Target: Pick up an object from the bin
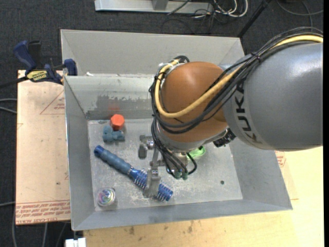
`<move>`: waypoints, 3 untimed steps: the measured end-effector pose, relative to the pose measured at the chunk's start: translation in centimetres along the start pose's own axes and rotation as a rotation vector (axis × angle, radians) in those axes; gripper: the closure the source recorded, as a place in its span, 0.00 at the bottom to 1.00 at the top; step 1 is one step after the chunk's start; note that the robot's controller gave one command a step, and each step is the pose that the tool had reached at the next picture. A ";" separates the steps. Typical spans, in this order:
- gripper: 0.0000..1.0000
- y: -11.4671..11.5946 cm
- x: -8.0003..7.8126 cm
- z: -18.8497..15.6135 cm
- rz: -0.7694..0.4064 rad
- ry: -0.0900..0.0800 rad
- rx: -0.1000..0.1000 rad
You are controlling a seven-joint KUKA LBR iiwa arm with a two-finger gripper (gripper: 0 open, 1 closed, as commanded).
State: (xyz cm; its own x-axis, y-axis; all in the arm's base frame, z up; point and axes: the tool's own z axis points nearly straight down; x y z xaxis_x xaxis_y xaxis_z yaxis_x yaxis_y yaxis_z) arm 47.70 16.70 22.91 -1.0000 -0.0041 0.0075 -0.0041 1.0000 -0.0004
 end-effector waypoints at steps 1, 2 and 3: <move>0.00 -1.4 -4.4 16.4 0.172 -0.002 0.000; 1.00 -1.3 -4.4 15.9 0.174 -0.006 -0.002; 1.00 -0.5 -5.4 0.8 0.121 -0.016 -0.005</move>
Offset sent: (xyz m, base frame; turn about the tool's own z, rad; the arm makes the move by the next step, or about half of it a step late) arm 0.0433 -0.0135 -0.1591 0.1739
